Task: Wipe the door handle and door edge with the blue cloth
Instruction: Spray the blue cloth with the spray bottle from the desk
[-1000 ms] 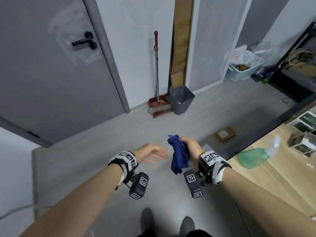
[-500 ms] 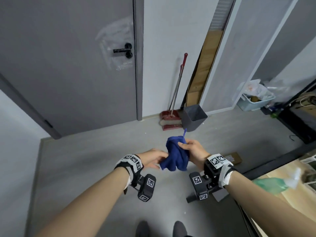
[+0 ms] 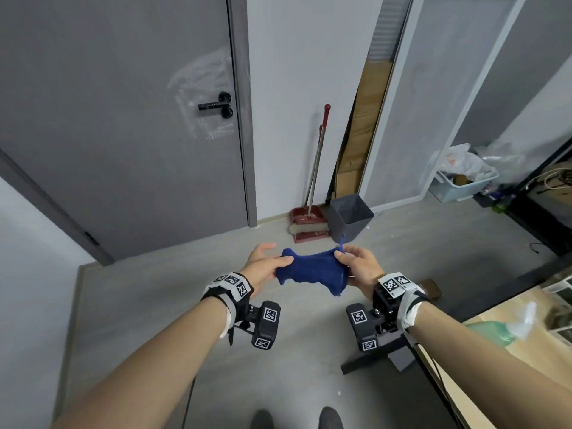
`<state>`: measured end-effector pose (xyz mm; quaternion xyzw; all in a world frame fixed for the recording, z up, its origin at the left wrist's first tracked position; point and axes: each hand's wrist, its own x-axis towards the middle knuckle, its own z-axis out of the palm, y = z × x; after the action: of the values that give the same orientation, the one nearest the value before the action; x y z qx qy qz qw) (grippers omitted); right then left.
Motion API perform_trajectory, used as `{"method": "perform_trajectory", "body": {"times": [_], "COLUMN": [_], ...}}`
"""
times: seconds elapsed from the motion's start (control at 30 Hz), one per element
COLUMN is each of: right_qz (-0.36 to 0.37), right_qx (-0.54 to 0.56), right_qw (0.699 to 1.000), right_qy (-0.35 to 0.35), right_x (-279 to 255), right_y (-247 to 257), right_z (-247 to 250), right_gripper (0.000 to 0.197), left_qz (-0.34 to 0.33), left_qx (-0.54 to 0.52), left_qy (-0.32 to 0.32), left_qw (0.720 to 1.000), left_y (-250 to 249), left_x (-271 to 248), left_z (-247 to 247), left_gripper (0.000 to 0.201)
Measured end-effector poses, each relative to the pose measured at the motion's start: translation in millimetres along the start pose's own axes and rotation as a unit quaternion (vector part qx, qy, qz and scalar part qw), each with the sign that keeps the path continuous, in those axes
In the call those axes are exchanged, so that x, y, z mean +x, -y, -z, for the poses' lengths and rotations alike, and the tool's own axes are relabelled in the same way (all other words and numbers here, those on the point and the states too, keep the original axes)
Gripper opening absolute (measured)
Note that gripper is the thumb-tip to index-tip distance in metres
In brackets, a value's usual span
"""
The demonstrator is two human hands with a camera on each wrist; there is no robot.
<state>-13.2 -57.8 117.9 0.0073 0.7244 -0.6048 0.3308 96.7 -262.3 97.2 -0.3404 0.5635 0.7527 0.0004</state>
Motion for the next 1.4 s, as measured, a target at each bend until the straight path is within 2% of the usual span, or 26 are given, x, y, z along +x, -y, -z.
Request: {"method": "perform_trajectory", "body": {"times": [0.07, 0.13, 0.23, 0.3, 0.33, 0.4, 0.47, 0.5, 0.57, 0.6, 0.7, 0.73, 0.8, 0.87, 0.9, 0.97, 1.03, 1.1, 1.23, 1.33, 1.4], "right_qz": [-0.015, 0.001, 0.048, 0.048, 0.045, 0.057, 0.072, 0.080, 0.084, 0.086, 0.116, 0.134, 0.173, 0.203, 0.209, 0.209, 0.213, 0.218, 0.225, 0.233, 0.225], "right_qx": [0.009, -0.014, -0.152, -0.244, -0.293, -0.378, -0.413, -0.410, -0.376, -0.338, -0.243, -0.230, -0.226, -0.252, -0.263, -0.270, -0.281, -0.292, -0.217, -0.175, -0.151], "right_qw": [1.000, 1.000, 0.986, 0.967, 0.953, 0.920, 0.903, 0.904, 0.919, 0.934, 0.960, 0.961, 0.953, 0.936, 0.929, 0.924, 0.923, 0.927, 0.941, 0.917, 0.898], "right_qy": [-0.025, -0.012, 0.042, 0.062, 0.070, 0.085, 0.088, 0.089, 0.082, 0.077, 0.073, 0.078, 0.106, 0.138, 0.154, 0.172, 0.156, 0.086, -0.128, -0.274, -0.346], "right_x": [1.1, 2.3, 4.4, 5.0, 5.6, 7.9, 10.5, 10.2, 14.3, 14.1, 9.6, 8.7, 6.2, 4.5, 3.7, 1.9, 0.7, 2.1, 2.7, -2.8, -10.8], "right_y": [0.3, 0.2, -0.8, -1.9, -3.6, -9.5, -16.7, -18.8, -23.9, -24.2, -21.8, -20.5, -15.5, -9.4, -6.7, -0.6, 3.8, 4.4, -7.9, -29.1, -44.0], "right_z": [10.1, 20.1, 34.1, 42.2, 46.9, 57.6, 68.7, 74.9, 90.0, 96.7, 112.8, 116.3, 122.8, 130.2, 135.4, 147.9, 164.3, 185.9, 245.5, 299.9, 331.0], "right_gripper": [0.050, 0.079, 0.096, 0.088, 0.079, 0.052, 0.018, 0.005, 0.018, 0.019, 0.030, 0.028, 0.023, 0.028, 0.028, 0.023, 0.016, 0.010, 0.009, 0.013, 0.023], "left_qz": [-0.015, -0.037, -0.061, -0.072, -0.080, -0.091, -0.094, -0.086, -0.053, -0.030, 0.028, 0.029, 0.034, 0.042, 0.039, 0.028, 0.039, 0.056, 0.029, 0.024, 0.035], "left_qx": [0.021, 0.078, 0.227, 0.340, 0.403, 0.521, 0.592, 0.615, 0.644, 0.649, 0.603, 0.570, 0.471, 0.378, 0.364, 0.389, 0.408, 0.385, 0.356, 0.329, 0.304], "left_qy": [0.005, 0.042, 0.091, 0.108, 0.112, 0.112, 0.108, 0.107, 0.124, 0.150, 0.256, 0.284, 0.323, 0.350, 0.355, 0.349, 0.324, 0.305, 0.243, 0.222, 0.215], "left_qw": [1.000, 0.995, 0.968, 0.932, 0.905, 0.841, 0.793, 0.777, 0.753, 0.745, 0.755, 0.771, 0.820, 0.856, 0.860, 0.852, 0.852, 0.870, 0.902, 0.917, 0.927], "left_y": [-4.0, -8.3, -11.6, -12.3, -11.1, -10.1, -12.3, -13.7, -15.7, -16.6, -21.4, -22.4, -23.2, -20.4, -17.5, -9.8, -1.1, 6.8, 15.5, 20.5, 24.5], "left_x": [3.3, 5.2, 9.8, 12.9, 15.1, 15.7, 15.8, 15.5, 18.8, 21.7, 26.0, 25.6, 21.1, 17.8, 18.8, 20.8, 22.7, 23.3, 28.2, 35.9, 40.5], "left_z": [-8.1, -17.9, -34.8, -46.8, -52.6, -66.6, -80.4, -87.0, -96.4, -99.6, -111.3, -117.5, -135.7, -156.8, -166.5, -185.2, -201.6, -215.3, -234.5, -244.4, -250.8], "left_gripper": [0.066, 0.069, 0.064, 0.053, 0.045, 0.025, 0.005, 0.009, 0.015, 0.016, 0.024, 0.031, 0.038, 0.047, 0.050, 0.044, 0.038, 0.039, 0.037, 0.036, 0.038]}}
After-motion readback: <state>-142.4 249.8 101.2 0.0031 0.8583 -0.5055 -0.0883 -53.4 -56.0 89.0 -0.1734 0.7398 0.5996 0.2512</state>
